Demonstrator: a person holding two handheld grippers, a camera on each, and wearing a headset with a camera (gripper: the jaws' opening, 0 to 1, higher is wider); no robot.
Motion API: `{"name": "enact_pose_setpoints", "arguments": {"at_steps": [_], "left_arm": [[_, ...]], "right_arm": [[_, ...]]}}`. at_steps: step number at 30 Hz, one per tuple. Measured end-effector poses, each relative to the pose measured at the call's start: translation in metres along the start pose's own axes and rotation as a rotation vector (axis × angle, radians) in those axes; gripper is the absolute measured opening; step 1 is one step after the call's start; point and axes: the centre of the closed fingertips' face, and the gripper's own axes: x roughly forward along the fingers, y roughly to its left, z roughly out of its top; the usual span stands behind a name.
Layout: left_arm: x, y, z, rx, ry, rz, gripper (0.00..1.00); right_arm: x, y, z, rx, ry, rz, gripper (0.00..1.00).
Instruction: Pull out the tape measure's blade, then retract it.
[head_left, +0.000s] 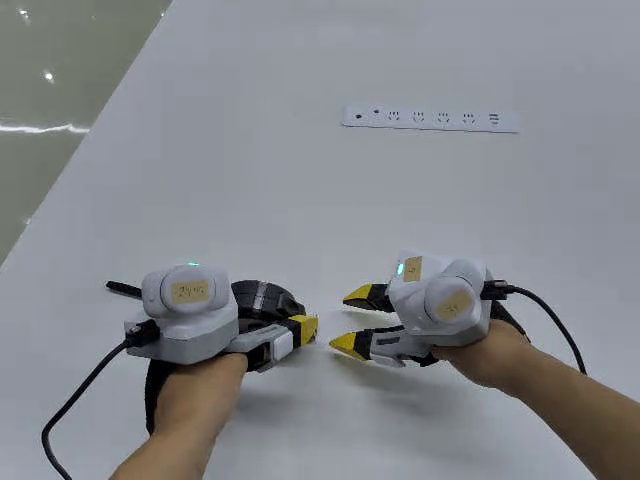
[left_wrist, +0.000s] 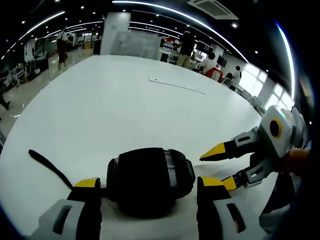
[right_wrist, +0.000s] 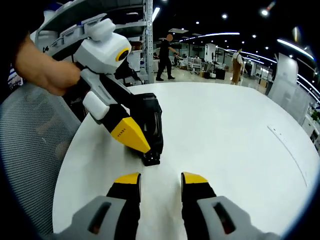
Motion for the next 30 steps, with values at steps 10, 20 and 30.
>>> {"name": "enact_pose_setpoints", "arguments": {"at_steps": [10,20,30], "left_arm": [[-0.003,0.000,-0.002,0.074,0.031,-0.044,0.76],[-0.008,0.000,-0.008,0.123,0.051,-0.102,0.76],[-0.013,0.001,-0.010,0.219,0.049,-0.177,0.77]], "right_arm": [[-0.020,-0.007,-0.014,0.055,-0.004,-0.048,0.36],[-0.047,-0.013,-0.032,0.108,-0.002,-0.108,0.41],[-0.071,-0.016,-0.046,0.153,-0.001,-0.157,0.46]]}}
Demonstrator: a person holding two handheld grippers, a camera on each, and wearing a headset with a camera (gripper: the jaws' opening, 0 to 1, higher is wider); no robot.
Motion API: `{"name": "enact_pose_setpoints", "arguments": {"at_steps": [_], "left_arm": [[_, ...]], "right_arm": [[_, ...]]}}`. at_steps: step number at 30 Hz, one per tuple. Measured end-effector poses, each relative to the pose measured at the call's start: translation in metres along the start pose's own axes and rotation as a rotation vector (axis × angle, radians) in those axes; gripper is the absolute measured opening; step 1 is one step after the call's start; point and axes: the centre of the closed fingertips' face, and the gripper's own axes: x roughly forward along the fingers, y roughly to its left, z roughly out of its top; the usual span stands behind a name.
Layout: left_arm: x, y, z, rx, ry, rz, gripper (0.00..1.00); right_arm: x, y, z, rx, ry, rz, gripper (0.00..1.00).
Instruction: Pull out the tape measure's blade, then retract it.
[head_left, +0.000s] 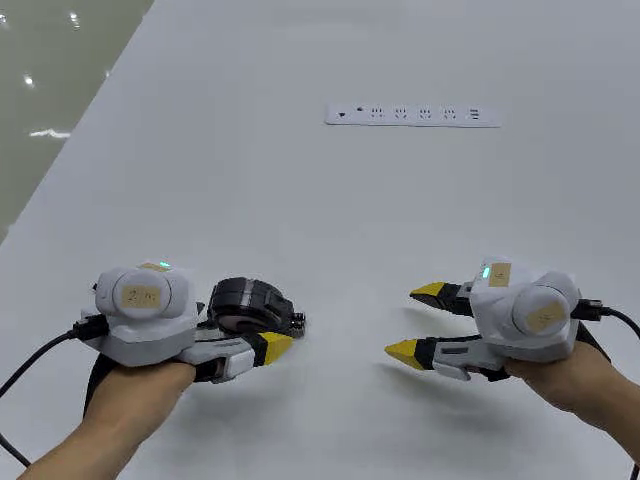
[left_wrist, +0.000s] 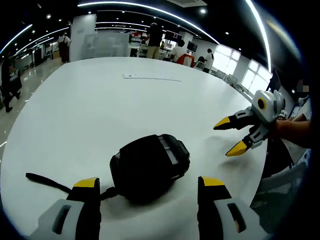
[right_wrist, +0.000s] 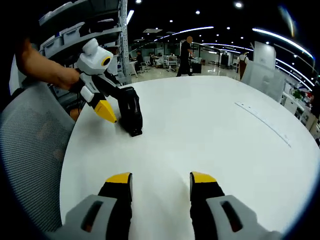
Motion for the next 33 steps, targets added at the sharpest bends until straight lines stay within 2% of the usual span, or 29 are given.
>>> {"name": "enact_pose_setpoints", "arguments": {"at_steps": [11,15,19,21,27,31,33], "left_arm": [[-0.007,-0.008,-0.001,0.069,-0.061,-0.088,0.80],[-0.010,-0.010,-0.003,0.088,-0.071,-0.104,0.80],[-0.014,-0.011,-0.005,0.132,-0.080,-0.126,0.80],[-0.016,-0.013,-0.006,0.128,-0.090,-0.146,0.80],[-0.026,-0.012,-0.012,0.167,-0.109,-0.168,0.81],[-0.032,-0.012,-0.015,0.185,-0.120,-0.180,0.82],[-0.036,-0.015,-0.015,0.200,-0.131,-0.203,0.83]], "right_arm": [[-0.025,-0.002,-0.020,0.052,-0.001,-0.043,0.53],[-0.036,-0.003,-0.025,0.067,-0.009,-0.058,0.55],[-0.046,-0.005,-0.030,0.081,-0.017,-0.078,0.57],[-0.051,-0.005,-0.032,0.086,-0.017,-0.092,0.58],[-0.065,0.000,-0.037,0.095,-0.043,-0.113,0.61],[-0.072,0.004,-0.041,0.101,-0.040,-0.123,0.62],[-0.075,0.005,-0.044,0.110,-0.040,-0.131,0.63]]}}
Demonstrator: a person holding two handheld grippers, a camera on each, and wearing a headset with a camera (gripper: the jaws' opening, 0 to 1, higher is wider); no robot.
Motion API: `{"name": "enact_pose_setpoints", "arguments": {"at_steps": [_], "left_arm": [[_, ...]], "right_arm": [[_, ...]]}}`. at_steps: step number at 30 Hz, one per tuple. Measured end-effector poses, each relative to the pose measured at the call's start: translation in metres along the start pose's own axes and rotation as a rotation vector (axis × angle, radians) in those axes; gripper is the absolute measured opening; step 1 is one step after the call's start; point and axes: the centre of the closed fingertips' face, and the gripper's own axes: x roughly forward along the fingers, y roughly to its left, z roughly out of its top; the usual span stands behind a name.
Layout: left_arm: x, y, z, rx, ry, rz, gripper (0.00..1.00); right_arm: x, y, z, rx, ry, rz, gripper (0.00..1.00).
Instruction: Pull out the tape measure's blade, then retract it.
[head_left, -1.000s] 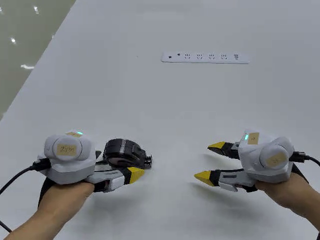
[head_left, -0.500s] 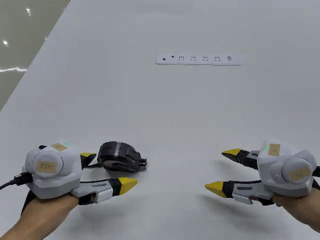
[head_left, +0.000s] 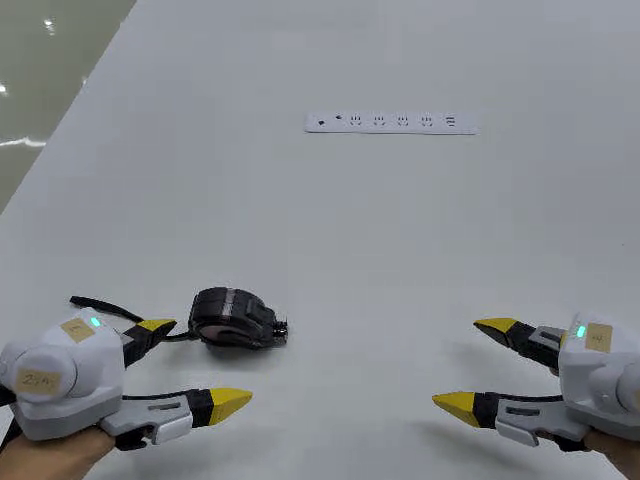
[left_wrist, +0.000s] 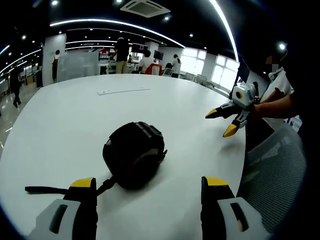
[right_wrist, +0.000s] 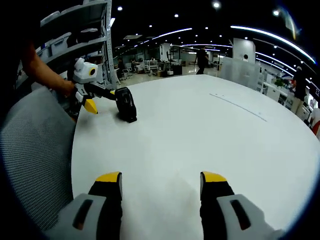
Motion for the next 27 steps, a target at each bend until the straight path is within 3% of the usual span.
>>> {"name": "enact_pose_setpoints", "arguments": {"at_steps": [16,27], "left_arm": [[-0.015,-0.005,-0.001,0.038,-0.036,-0.018,0.89],[-0.018,-0.004,0.003,0.042,-0.072,-0.011,0.95]], "right_arm": [[-0.017,0.008,-0.013,0.060,-0.038,-0.033,0.78],[-0.019,0.004,-0.009,0.084,-0.085,-0.063,0.89]]}}
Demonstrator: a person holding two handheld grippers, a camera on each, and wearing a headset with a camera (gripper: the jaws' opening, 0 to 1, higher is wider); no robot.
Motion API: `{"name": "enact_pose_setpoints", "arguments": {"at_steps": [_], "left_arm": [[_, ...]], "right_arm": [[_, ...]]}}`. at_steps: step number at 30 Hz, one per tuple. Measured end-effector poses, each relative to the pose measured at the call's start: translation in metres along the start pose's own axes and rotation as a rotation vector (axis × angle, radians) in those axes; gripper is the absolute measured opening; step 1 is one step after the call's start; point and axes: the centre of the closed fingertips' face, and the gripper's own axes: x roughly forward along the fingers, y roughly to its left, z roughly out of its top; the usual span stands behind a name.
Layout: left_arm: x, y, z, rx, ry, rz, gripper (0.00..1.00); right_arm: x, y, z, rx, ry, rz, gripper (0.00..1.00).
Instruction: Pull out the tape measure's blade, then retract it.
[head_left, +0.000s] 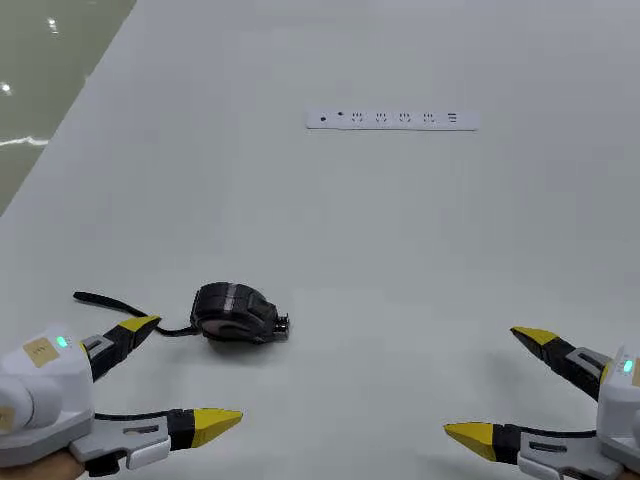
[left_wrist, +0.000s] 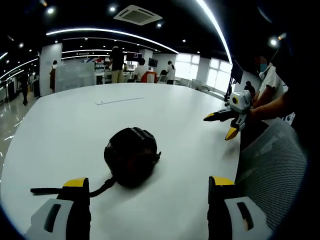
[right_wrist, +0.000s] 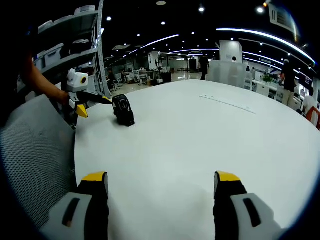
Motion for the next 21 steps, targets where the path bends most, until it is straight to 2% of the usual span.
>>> {"name": "enact_pose_setpoints", "arguments": {"at_steps": [4,9,21], "left_arm": [[-0.0004,0.0009,-0.0007,0.032,0.012,0.005,0.99],[-0.0027,0.0023,0.0011,0.026,-0.012,0.005,1.00],[-0.0050,0.0025,0.0006,0.036,-0.012,0.009,1.00]], "right_arm": [[-0.0008,-0.0005,0.0007,0.004,-0.015,-0.005,0.92],[-0.0016,0.0016,0.0028,-0.007,-0.036,0.000,0.95],[-0.0026,0.0017,0.0004,-0.024,-0.030,-0.004,0.98]]}}
